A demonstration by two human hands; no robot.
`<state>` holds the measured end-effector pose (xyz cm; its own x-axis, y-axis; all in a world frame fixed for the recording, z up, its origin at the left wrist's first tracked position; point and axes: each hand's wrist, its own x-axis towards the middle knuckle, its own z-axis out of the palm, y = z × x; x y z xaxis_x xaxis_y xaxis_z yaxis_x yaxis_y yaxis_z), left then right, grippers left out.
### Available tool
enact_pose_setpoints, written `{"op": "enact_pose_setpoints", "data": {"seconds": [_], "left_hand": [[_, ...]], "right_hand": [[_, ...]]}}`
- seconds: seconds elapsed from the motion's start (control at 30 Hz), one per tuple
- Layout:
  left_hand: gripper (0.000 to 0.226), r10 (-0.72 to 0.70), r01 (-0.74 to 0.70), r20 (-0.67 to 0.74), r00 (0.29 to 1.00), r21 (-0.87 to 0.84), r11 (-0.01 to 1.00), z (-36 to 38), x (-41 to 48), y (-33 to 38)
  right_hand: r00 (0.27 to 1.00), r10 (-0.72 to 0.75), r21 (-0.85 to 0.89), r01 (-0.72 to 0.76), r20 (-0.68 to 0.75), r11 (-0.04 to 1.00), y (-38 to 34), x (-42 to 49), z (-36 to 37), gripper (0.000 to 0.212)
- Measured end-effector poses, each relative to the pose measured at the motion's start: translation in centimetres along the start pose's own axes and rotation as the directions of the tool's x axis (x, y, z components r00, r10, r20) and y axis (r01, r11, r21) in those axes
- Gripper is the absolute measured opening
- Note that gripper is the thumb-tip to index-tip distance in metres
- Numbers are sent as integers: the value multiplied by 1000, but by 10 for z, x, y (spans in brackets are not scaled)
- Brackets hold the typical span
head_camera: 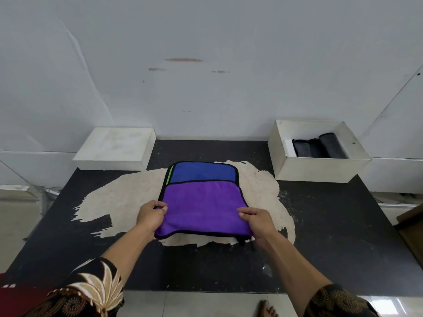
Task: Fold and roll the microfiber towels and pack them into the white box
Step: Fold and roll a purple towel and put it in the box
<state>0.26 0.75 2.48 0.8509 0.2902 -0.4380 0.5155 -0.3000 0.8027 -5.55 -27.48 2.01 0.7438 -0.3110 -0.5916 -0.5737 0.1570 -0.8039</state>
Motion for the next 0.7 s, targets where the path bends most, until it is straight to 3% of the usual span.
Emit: {"op": "enact_pose_setpoints", "data": {"seconds": [0.13, 0.33, 0.53, 0.7], "left_hand": [[42, -77, 103, 214, 974, -111, 989, 9, -8, 26], [44, -79, 133, 349, 934, -134, 982, 40, -11, 60], [52, 1, 74, 394, 919, -174, 982, 88, -24, 106], [59, 184, -54, 415, 891, -306, 951, 123, -51, 178]], "right_hand": [[991, 40, 27, -44, 127, 999, -25, -15, -16, 45], [985, 19, 162, -47, 172, 986, -47, -30, -66, 46], [1000, 3, 292, -1, -5, 956, -68, -31, -109, 48], [966, -157, 348, 222, -206, 911, -117, -45, -152, 48]]}}
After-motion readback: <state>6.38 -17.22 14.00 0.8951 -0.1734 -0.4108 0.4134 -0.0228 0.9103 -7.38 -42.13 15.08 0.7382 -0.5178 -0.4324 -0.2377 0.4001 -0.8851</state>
